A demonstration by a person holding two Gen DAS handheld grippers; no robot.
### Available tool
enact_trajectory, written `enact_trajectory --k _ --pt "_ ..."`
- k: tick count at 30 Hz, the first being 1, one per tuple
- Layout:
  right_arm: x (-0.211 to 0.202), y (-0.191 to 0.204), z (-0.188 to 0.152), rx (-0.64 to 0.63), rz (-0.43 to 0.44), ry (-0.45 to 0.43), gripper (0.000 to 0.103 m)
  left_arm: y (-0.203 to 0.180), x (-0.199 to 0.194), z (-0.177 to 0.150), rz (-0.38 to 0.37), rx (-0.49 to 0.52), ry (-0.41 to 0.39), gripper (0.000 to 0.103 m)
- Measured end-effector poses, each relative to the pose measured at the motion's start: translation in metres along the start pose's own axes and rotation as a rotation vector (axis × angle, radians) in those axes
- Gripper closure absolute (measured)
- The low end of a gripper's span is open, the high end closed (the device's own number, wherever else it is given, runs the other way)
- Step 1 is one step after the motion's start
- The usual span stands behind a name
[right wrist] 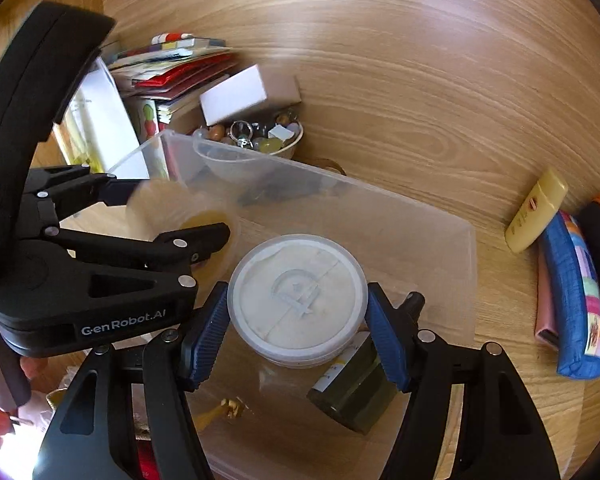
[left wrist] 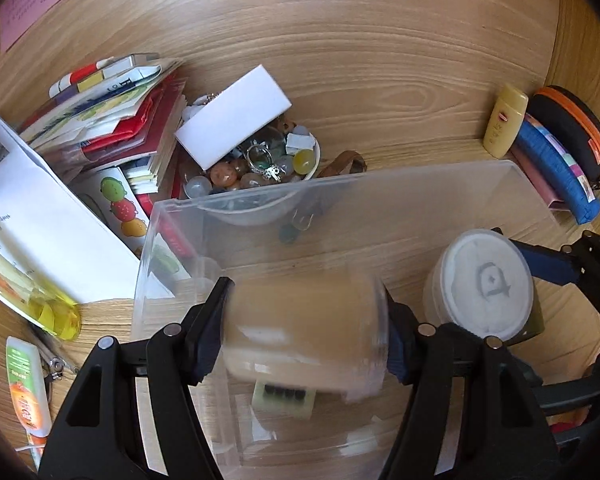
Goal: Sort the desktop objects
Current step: 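Carry the jar and white container into the clear box and open both tools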
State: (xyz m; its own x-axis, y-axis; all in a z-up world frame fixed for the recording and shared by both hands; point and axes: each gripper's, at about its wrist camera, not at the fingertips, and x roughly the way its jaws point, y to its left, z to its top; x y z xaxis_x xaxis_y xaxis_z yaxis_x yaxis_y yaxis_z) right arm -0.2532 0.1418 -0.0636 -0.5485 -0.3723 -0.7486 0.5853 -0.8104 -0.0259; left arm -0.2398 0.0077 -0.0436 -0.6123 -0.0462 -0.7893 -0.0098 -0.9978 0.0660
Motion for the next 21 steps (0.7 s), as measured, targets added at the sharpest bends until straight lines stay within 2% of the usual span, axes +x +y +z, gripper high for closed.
enact_trajectory --k 7,13,16,18,21 --pt "-0.002 -0.001 0.000 -0.004 -0.009 -0.009 0.040 0.004 -0.007 -0.001 -0.011 0.001 -0.013 0.037" --pt "-0.006 0.002 0.001 -0.025 -0.033 -0.032 0.038 0.008 -0.016 -0.006 -0.006 -0.009 -0.039 0.030" --pt "-0.010 0.002 0.002 -0.034 -0.037 -0.045 0.034 0.008 -0.017 -0.004 -0.026 -0.018 -0.036 0.030" --pt "-0.014 0.001 0.003 -0.036 -0.039 -0.060 0.028 0.010 -0.017 -0.002 -0.043 -0.031 -0.042 0.029" --pt "-0.021 0.000 0.005 -0.038 -0.040 -0.087 0.025 0.008 -0.023 0.002 -0.058 -0.045 -0.073 0.027"
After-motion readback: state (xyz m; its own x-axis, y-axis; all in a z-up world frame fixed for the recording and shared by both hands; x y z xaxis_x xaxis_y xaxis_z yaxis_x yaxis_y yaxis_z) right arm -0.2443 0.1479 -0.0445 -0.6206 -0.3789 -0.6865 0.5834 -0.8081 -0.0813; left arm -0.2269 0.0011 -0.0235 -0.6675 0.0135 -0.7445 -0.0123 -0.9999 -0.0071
